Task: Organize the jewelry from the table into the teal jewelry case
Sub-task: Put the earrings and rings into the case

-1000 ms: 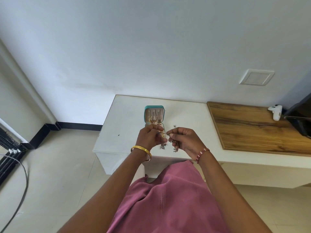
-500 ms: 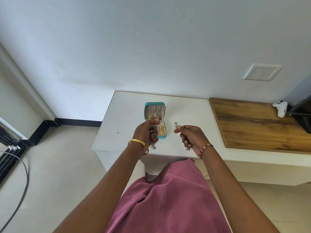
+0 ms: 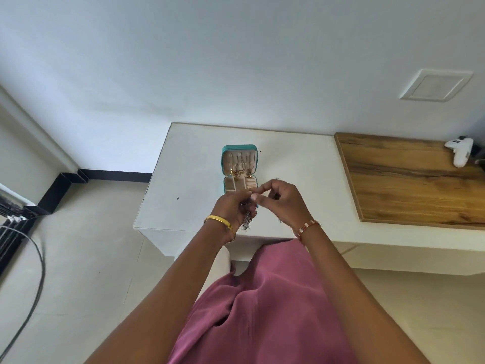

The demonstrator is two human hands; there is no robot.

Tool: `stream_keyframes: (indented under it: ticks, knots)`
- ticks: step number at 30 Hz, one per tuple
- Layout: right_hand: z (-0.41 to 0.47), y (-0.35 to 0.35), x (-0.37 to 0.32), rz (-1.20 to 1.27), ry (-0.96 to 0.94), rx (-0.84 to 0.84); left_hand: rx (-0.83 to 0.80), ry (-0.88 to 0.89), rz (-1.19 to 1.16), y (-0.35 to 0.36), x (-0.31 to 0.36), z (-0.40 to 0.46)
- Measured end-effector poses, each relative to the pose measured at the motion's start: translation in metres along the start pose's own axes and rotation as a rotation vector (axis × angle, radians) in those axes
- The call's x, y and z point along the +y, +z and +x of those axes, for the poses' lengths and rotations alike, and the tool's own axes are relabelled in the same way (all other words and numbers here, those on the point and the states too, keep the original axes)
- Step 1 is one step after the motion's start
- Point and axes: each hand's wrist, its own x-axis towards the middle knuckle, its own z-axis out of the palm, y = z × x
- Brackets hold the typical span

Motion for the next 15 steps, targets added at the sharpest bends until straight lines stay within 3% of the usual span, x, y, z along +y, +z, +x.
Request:
stream_keyframes:
  ticks: [4,7,11,15]
  knots:
    - [0.005,0.008,0.006,-0.246,-0.106,0.073,0.019,0.040,0.004,-0.002,-0.004,0.007]
    - [0.009,0.010,0.010,-0.294,-0.103,0.108,-0.004,0.036,0.014,-0.005,-0.008,0.011]
    - [0.014,0.007,0.012,-0.100,-0.067,0.146,0.016,0.012,0.061,-0.003,-0.009,0.011]
    - [0.018,0.001,0.018,0.263,0.110,0.123,-0.052,-0.048,0.202,-0.003,-0.011,0.009]
